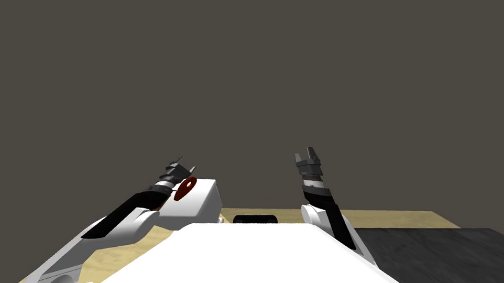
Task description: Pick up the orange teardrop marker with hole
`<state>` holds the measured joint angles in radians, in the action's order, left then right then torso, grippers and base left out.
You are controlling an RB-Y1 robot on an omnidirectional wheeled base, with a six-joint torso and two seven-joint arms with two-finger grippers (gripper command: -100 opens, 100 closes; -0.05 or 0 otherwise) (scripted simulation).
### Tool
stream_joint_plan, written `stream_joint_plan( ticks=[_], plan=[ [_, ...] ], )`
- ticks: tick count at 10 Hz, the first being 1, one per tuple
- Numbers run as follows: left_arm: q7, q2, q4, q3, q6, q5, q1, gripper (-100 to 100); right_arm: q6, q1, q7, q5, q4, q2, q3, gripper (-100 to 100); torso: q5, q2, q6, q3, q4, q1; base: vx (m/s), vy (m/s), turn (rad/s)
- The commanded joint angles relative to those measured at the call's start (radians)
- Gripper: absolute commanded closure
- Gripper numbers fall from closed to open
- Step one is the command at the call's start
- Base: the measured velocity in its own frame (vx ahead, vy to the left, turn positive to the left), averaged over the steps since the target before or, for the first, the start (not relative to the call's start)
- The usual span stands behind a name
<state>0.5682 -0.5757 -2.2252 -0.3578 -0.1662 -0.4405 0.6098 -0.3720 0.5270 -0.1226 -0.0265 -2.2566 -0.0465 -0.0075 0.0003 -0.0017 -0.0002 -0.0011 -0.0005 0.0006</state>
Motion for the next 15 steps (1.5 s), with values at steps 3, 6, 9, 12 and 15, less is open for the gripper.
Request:
stream_joint_plan(
  ticks=[3, 6, 9, 12, 15],
  plan=[
    [0.097, -0.070, 0.015, -0.025, -0.094, -0.076, -0.001, -100, 0.000, 0.000, 0.000, 0.000, 0.000, 0.000, 0.000, 0, 0.000, 0.000, 0.000, 0.000, 0.000, 0.000, 0.025, 0.017, -0.032],
    [0.154, -0.102, 0.018, -0.036, -0.155, -0.112, -0.002, -100, 0.000, 0.000, 0.000, 0.000, 0.000, 0.000, 0.000, 0, 0.000, 0.000, 0.000, 0.000, 0.000, 0.000, 0.020, 0.019, -0.019],
    [0.241, -0.163, 0.024, -0.053, -0.242, -0.184, -0.009, -100, 0.000, 0.000, 0.000, 0.000, 0.000, 0.000, 0.000, 0, 0.000, 0.001, 0.000, 0.000, 0.000, 0.000, 0.016, 0.023, -0.020],
    [0.305, -0.192, 0.027, -0.060, -0.310, -0.219, -0.015, -100, 0.000, 0.000, 0.000, 0.000, 0.000, 0.000, 0.000, 0, 0.000, 0.001, 0.000, 0.001, 0.000, 0.001, 0.009, 0.027, -0.010],
    [0.392, -0.245, 0.031, -0.068, -0.396, -0.287, -0.029, -100, 0.000, 0.000, 0.000, 0.000, 0.000, 0.000, 0.000, 0, 0.000, 0.001, 0.000, 0.001, 0.000, 0.001, 0.004, 0.029, -0.005]
  ],
)
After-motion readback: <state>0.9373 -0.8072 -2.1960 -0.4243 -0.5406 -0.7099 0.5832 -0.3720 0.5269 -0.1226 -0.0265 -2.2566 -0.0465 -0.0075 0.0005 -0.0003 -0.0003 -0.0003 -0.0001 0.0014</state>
